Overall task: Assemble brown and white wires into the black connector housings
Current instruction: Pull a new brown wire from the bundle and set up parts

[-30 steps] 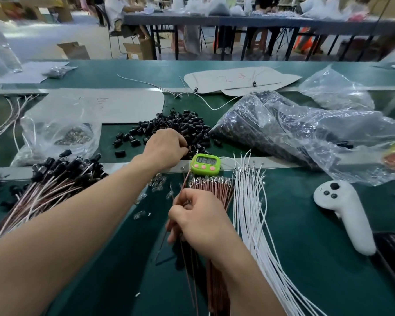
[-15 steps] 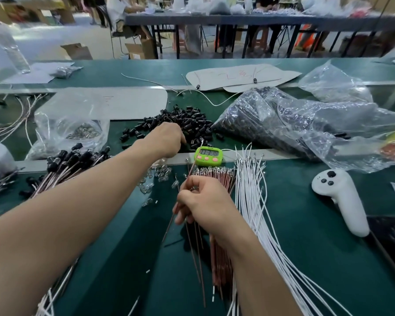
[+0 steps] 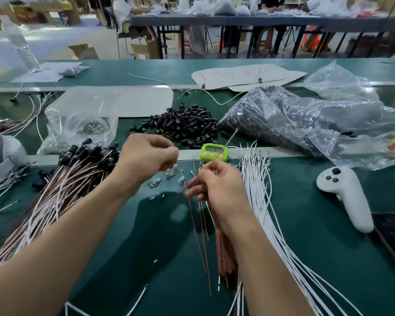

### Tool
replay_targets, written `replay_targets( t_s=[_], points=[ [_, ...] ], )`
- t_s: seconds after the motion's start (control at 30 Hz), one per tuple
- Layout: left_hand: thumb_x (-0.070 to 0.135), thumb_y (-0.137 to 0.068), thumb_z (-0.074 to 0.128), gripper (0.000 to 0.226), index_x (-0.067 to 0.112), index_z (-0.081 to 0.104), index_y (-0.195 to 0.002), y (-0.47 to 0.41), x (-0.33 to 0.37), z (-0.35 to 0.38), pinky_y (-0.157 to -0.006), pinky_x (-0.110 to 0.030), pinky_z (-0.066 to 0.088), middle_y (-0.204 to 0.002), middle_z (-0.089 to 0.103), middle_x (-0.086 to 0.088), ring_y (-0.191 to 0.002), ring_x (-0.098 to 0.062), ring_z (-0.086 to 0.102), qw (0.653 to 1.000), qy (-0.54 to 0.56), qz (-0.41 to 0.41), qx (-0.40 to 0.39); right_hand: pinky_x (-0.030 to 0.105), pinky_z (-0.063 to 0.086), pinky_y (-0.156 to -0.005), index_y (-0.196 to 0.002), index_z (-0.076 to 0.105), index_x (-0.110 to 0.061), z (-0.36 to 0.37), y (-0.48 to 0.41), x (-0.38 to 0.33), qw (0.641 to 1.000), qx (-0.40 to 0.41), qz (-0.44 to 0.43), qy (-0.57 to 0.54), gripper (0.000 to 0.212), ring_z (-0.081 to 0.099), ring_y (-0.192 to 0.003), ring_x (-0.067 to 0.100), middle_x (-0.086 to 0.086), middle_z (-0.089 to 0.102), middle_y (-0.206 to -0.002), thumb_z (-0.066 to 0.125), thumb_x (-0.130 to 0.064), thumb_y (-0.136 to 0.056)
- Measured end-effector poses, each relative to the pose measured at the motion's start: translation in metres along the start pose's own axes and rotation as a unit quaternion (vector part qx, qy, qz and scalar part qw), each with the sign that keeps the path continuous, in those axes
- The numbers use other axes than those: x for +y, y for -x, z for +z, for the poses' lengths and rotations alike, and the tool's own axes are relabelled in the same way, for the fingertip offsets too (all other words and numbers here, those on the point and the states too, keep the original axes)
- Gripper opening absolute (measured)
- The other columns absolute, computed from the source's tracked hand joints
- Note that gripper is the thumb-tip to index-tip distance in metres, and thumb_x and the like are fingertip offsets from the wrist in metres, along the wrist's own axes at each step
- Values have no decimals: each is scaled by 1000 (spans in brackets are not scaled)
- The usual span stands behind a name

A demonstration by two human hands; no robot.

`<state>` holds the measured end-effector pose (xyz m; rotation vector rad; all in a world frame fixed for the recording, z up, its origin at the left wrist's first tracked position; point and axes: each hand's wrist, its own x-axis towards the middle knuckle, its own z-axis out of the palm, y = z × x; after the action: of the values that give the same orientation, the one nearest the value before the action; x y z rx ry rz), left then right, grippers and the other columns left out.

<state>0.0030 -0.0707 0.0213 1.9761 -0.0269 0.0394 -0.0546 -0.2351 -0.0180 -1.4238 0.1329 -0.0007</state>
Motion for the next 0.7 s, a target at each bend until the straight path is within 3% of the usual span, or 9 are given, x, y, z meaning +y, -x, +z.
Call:
replay_targets(
  t_s=[0.17,0.3,0.53,0.7],
  points=[
    [7,-73,89,30,34,80,-81,57,-38,-11,-68,-22,56,-74,78,1,-64,-8,70,1000,9,-24,-3,22,48,-46,-92,57,-13,8,-4,3,996,54,-52,-40,12,75,-59,27,12,75,-74,51,-7,-101],
    [11,-72,90,25,34,80,-74,72,-53,-7,-64,-7,50,-72,76,14,-65,1,71,998,-38,13,38,25,54,-51,-93,57,-13,11,2,3,994,56,-72,-53,14,76,-64,28,12,76,-76,51,-7,-103],
    [13,-75,88,30,41,80,-80,77,-51,-8,-69,-4,50,-76,75,26,-72,9,70,997,-41,34,50,28,57,-54,-95,57,-11,15,8,1,995,35,-88,-42,15,75,-63,28,13,75,-74,49,-3,-105],
    [17,-75,89,36,51,78,-75,79,-51,3,-69,-9,52,-76,76,20,-73,4,72,1000,-8,15,23,26,55,-53,-85,55,-16,18,11,2,994,20,-102,-24,24,75,-63,30,16,74,-76,49,-2,-104]
  ],
)
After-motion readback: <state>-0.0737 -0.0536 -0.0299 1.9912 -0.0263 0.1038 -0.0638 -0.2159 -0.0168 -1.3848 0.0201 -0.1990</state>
